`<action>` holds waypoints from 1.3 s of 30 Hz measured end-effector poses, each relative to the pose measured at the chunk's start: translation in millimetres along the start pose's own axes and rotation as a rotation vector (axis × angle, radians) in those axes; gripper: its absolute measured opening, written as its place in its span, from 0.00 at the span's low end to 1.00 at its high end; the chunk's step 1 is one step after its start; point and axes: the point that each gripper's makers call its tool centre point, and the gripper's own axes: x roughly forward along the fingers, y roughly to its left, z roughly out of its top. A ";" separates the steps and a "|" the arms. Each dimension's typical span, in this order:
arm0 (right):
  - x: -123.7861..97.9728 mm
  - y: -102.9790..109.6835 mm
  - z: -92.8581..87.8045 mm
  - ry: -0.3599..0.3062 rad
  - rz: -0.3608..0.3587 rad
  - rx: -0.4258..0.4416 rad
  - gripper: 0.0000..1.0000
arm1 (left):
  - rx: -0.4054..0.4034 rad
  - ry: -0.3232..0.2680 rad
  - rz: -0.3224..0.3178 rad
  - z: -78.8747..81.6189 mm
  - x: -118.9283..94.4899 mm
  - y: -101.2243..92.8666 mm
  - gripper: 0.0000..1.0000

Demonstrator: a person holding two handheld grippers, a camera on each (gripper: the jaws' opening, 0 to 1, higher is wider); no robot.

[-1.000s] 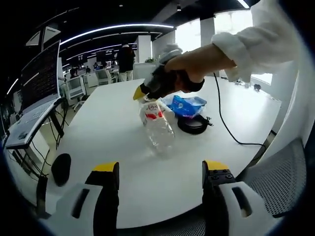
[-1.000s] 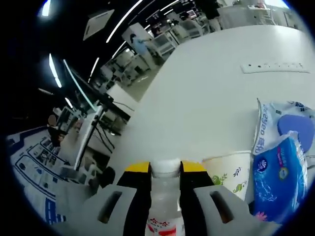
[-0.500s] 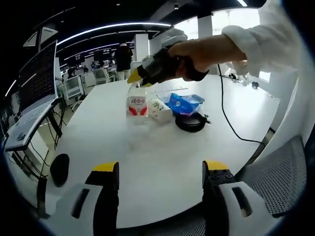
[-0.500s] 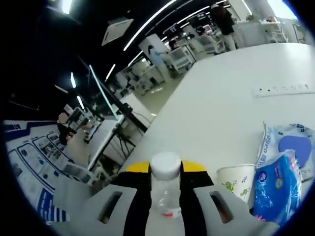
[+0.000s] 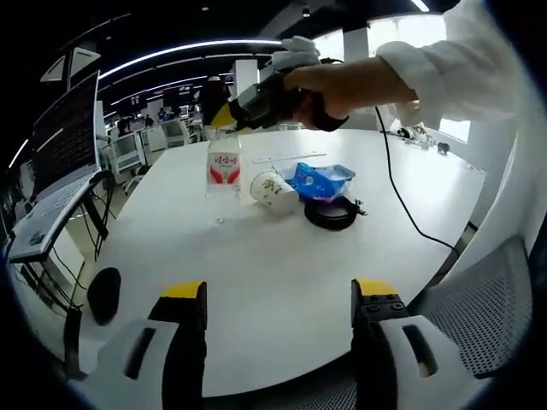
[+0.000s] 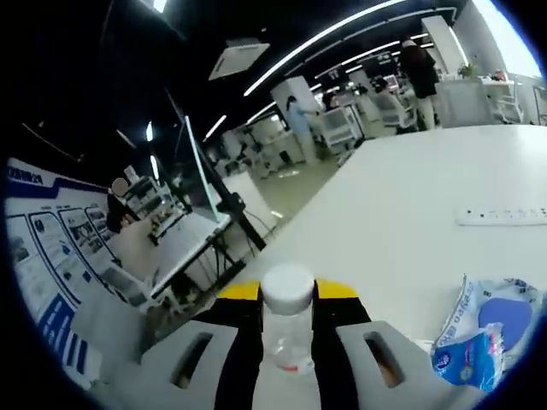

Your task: Arrange the tabletop items into an orderly group along one side of the table until the central work area is clear of visible clutter.

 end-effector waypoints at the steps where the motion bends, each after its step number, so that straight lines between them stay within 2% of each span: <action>1: 0.6 -0.7 4.4 -0.006 0.000 -0.010 0.18 | 0.000 0.000 0.000 -0.1 0.2 0.0 0.69; 6: 4.3 -7.4 34.1 -0.041 -0.002 -0.072 0.18 | -0.002 0.003 0.003 -1.0 0.8 0.8 0.69; 12: 10.0 -21.2 60.0 -0.058 -0.022 -0.142 0.18 | 0.000 0.008 0.001 -2.3 1.7 0.7 0.68; 17: 11.9 -34.3 68.9 -0.060 -0.047 -0.178 0.18 | 0.000 0.009 0.002 -2.9 2.0 0.8 0.68; 25: 12.8 -41.5 56.5 -0.015 -0.091 -0.257 0.18 | -0.002 0.009 0.007 -3.2 1.9 1.9 0.67; 28: 20.7 -52.2 54.0 -0.010 -0.096 -0.268 0.18 | -0.001 0.015 0.004 -4.3 2.3 1.4 0.67; 35: 24.7 -49.1 48.8 -0.001 -0.086 -0.336 0.18 | 0.001 0.027 -0.007 -6.6 3.3 -0.8 0.67; 39: 26.3 -50.1 48.1 -0.005 -0.084 -0.341 0.18 | -0.004 0.028 -0.002 -6.8 2.9 1.1 0.67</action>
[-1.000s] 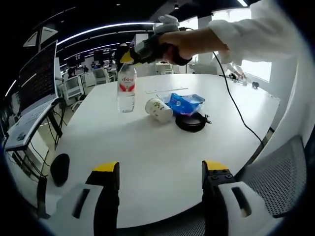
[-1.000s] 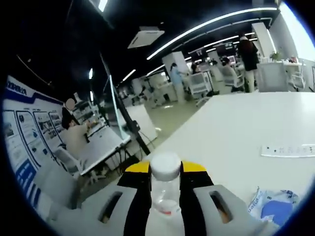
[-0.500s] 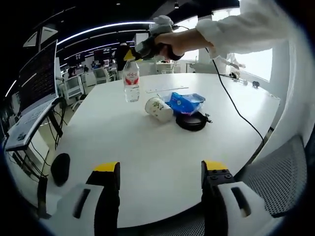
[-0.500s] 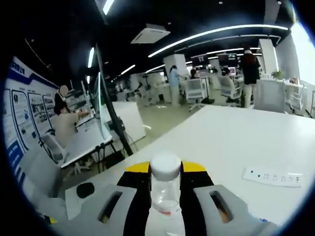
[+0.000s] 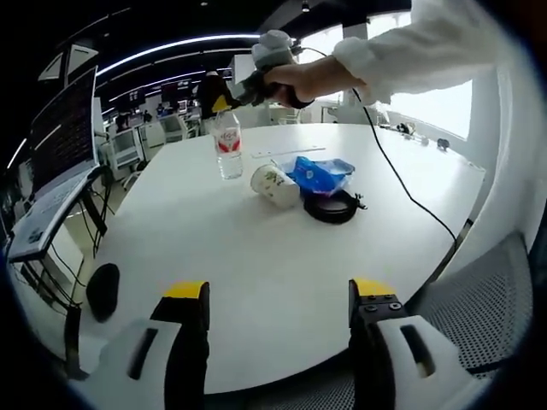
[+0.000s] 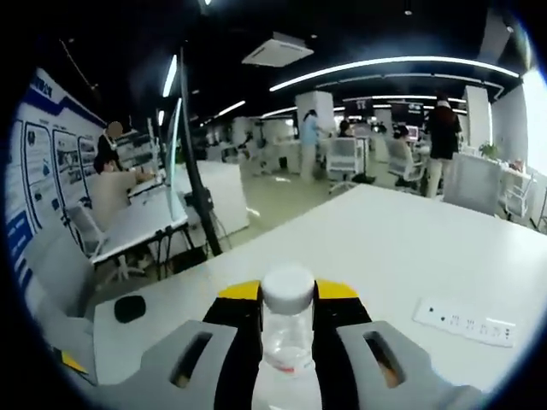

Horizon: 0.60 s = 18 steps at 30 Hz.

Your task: Arrange the tabletop items into an orderly group along one side of the table until the central work area is clear of visible clutter.

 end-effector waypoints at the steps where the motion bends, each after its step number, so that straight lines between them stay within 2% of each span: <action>1: 0.7 -0.1 -0.9 0.001 0.001 0.000 0.18 | -0.002 -0.001 0.002 0.1 -0.1 0.5 0.67; 10: 5.8 1.3 -12.2 0.011 0.005 -0.044 0.19 | -0.001 -0.007 0.009 1.2 -1.5 2.5 0.67; 18: 7.9 2.7 -24.8 0.027 0.000 -0.038 0.19 | 0.002 -0.003 0.006 0.1 -1.6 2.2 0.67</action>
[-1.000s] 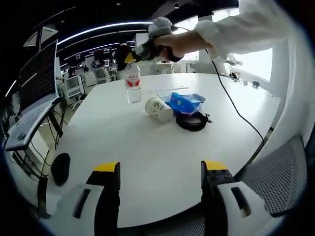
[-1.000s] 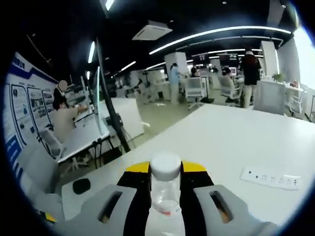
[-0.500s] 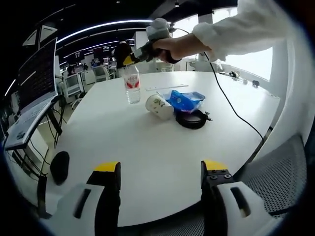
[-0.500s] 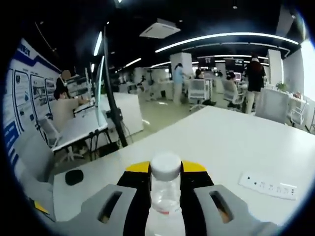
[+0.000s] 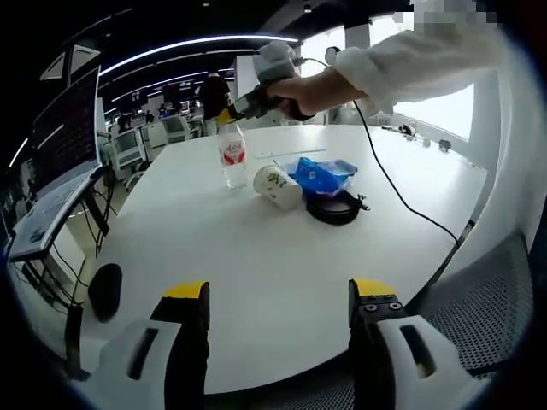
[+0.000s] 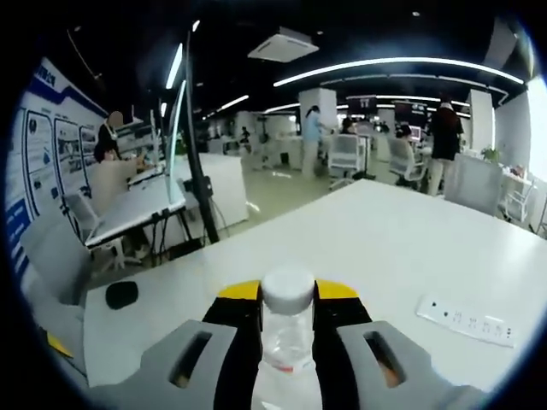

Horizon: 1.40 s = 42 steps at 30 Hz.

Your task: Arrange the tabletop items into an orderly group along one side of the table until the central work area is clear of visible clutter.

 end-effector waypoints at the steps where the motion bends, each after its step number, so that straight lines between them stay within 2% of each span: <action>1: 0.1 -0.2 -1.2 0.002 -0.001 -0.001 0.19 | 0.001 0.001 0.000 -0.2 0.0 0.0 0.67; 21: -7.5 2.1 -4.8 -0.073 0.002 -0.062 0.19 | 0.004 -0.001 -0.004 0.6 -0.4 -0.6 0.66; 26: -6.3 4.1 -3.8 -0.064 -0.013 -0.072 0.19 | 0.009 -0.001 -0.007 0.9 -0.3 -1.6 0.66; 29: -5.7 0.2 -3.6 -0.064 -0.050 -0.036 0.19 | 0.012 -0.001 -0.009 1.2 -0.3 -2.0 0.66; 31: -5.2 0.2 -3.5 -0.057 -0.083 -0.050 0.19 | 0.014 -0.001 -0.009 1.2 -0.2 -2.1 0.66; 38: -8.3 -2.1 -5.2 -0.055 -0.198 -0.008 0.19 | 0.016 -0.006 -0.007 1.9 -0.5 -1.6 0.66; 42: -6.2 -4.9 -6.6 -0.056 -0.231 0.004 0.19 | 0.017 -0.011 -0.004 2.8 -0.8 -1.1 0.66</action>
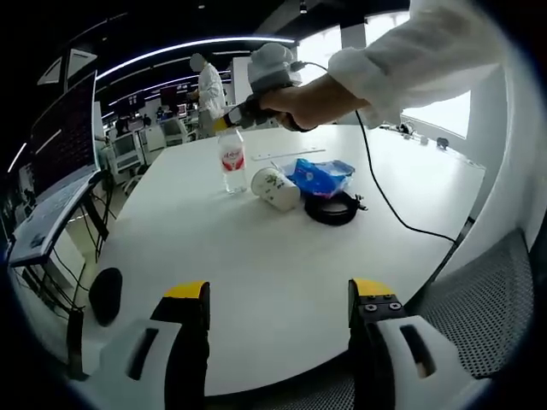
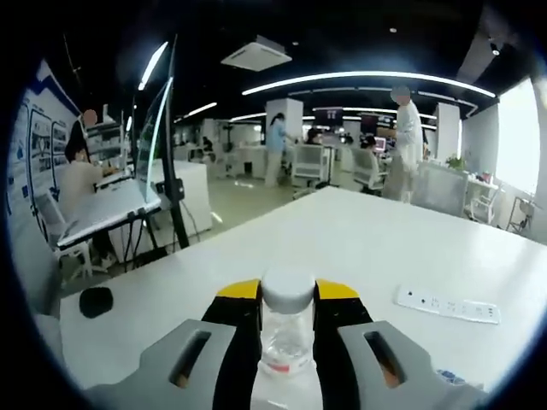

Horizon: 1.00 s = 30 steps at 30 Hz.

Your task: Arrange the tabletop items into an orderly group along one side of the table until the central work area is clear of visible clutter.

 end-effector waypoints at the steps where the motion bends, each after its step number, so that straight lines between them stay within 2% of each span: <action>1: 0.7 -0.8 -0.5 -0.001 -0.004 0.003 0.20 | 0.001 -0.001 0.001 0.1 -0.1 0.3 0.66; 5: 0.2 -0.7 -2.1 -0.021 0.009 -0.016 0.20 | 0.001 -0.006 0.005 1.1 -0.5 1.0 0.66; 7: -2.0 2.0 -12.3 0.028 0.041 -0.022 0.21 | 0.000 -0.010 0.006 1.7 -0.6 1.3 0.66; 12: -7.4 1.5 -10.1 -0.015 0.065 -0.034 0.34 | 0.003 -0.015 0.003 3.1 -1.1 0.4 0.67; 15: -20.9 10.5 -1.9 -0.025 0.104 -0.031 0.42 | 0.003 -0.018 -0.004 3.7 -1.1 -1.0 0.67; 20: -36.8 12.7 6.1 -0.032 0.131 -0.013 0.59 | -0.010 -0.029 -0.011 5.9 -2.5 -1.2 0.68; 24: -46.9 11.2 3.8 -0.012 0.144 0.014 0.67 | -0.010 -0.028 -0.022 5.6 -2.2 -3.3 0.69; 30: -81.1 6.8 -1.6 0.011 0.152 0.027 0.75 | -0.017 -0.050 -0.042 9.8 -3.7 -7.8 0.70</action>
